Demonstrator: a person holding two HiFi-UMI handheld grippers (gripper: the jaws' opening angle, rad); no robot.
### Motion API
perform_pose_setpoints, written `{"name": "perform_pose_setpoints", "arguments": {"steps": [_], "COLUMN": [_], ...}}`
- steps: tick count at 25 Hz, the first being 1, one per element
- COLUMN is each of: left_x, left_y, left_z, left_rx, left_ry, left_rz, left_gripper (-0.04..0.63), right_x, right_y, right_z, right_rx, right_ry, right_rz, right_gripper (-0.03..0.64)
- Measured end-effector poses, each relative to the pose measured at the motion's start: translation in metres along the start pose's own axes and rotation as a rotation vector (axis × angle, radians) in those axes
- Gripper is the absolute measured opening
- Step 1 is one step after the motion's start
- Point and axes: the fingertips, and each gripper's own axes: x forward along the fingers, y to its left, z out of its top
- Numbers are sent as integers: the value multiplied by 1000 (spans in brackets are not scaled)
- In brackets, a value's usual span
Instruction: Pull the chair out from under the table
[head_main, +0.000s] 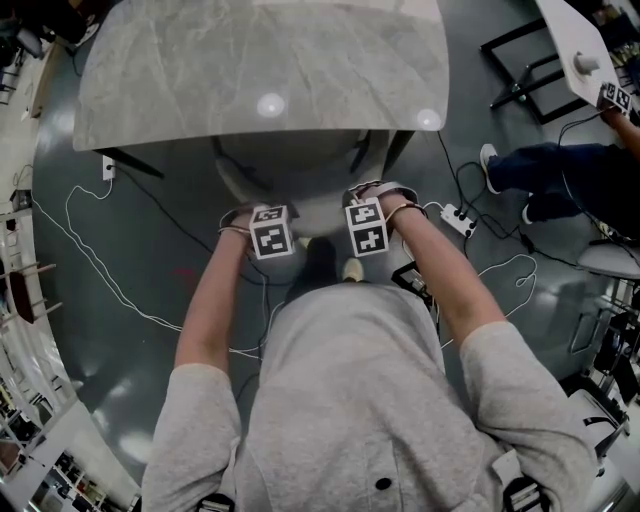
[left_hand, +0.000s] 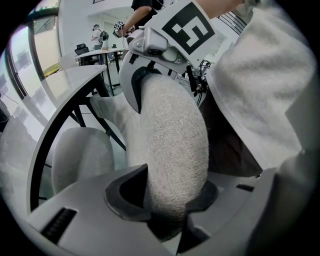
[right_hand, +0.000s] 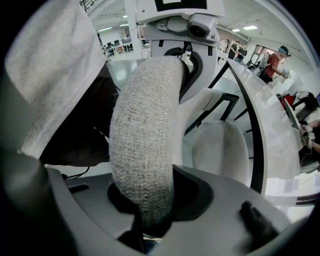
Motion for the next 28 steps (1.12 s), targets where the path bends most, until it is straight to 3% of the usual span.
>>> {"name": "perform_pose_setpoints", "arguments": {"steps": [16,19,28], "left_x": [1,4,16], "left_y": [-22,-43,-74], "left_z": [1,6,15], "left_rx": [-15,-21,-39], "left_ry": [9,4,0], "left_rz": [-7,-50,-31], "left_gripper": [150,156,156], "right_x": [-4,-6,-3], "right_y": [23,42,76], "right_z": [6,8,8], "right_rx": [6,-14,-12], "right_ry": [-7,-7,-6], "right_rz": [21,55,47], "right_gripper": [100,98,98]}}
